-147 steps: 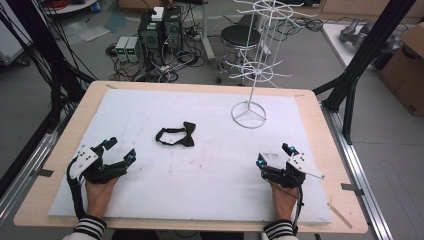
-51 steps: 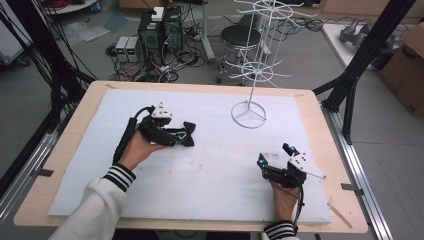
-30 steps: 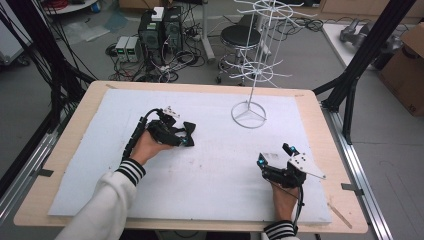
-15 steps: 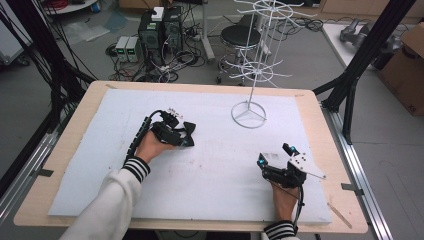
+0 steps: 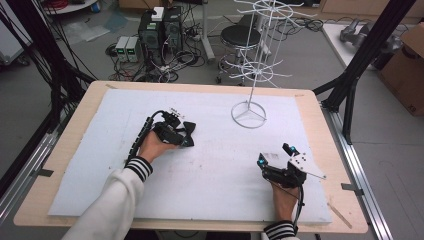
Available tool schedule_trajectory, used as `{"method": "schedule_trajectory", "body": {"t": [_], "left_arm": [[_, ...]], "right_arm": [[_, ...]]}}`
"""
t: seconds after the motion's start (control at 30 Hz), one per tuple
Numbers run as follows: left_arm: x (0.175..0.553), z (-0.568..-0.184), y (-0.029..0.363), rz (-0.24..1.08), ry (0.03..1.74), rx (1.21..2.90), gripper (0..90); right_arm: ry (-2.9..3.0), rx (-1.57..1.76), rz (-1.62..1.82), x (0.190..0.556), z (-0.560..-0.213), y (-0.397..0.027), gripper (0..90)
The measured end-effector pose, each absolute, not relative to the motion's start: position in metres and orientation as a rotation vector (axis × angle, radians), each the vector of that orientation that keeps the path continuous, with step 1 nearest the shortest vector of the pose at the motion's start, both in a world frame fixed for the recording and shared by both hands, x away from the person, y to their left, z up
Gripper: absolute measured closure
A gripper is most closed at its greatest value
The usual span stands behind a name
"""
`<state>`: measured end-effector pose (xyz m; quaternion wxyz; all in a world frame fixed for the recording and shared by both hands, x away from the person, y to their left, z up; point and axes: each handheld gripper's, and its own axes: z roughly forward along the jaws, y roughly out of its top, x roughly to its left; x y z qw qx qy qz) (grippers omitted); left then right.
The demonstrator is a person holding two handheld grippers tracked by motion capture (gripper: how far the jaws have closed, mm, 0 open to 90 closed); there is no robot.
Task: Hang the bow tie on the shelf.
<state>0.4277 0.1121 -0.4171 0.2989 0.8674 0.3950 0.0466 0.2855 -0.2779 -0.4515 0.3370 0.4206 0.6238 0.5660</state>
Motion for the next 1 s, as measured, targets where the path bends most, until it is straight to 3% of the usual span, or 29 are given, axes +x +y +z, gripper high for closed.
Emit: {"method": "schedule_trajectory", "body": {"t": [0.47,1.0], "left_arm": [[0.4265,-0.4185,0.1079,0.11,1.045,2.31,83.4],[0.423,-0.41,0.111,0.177,1.0,2.259,84.9]], "right_arm": [[1.623,1.099,1.475,0.2853,-0.4516,-0.278,3.2],[1.623,1.1,1.474,0.2853,-0.4516,-0.2779,3.2]]}}
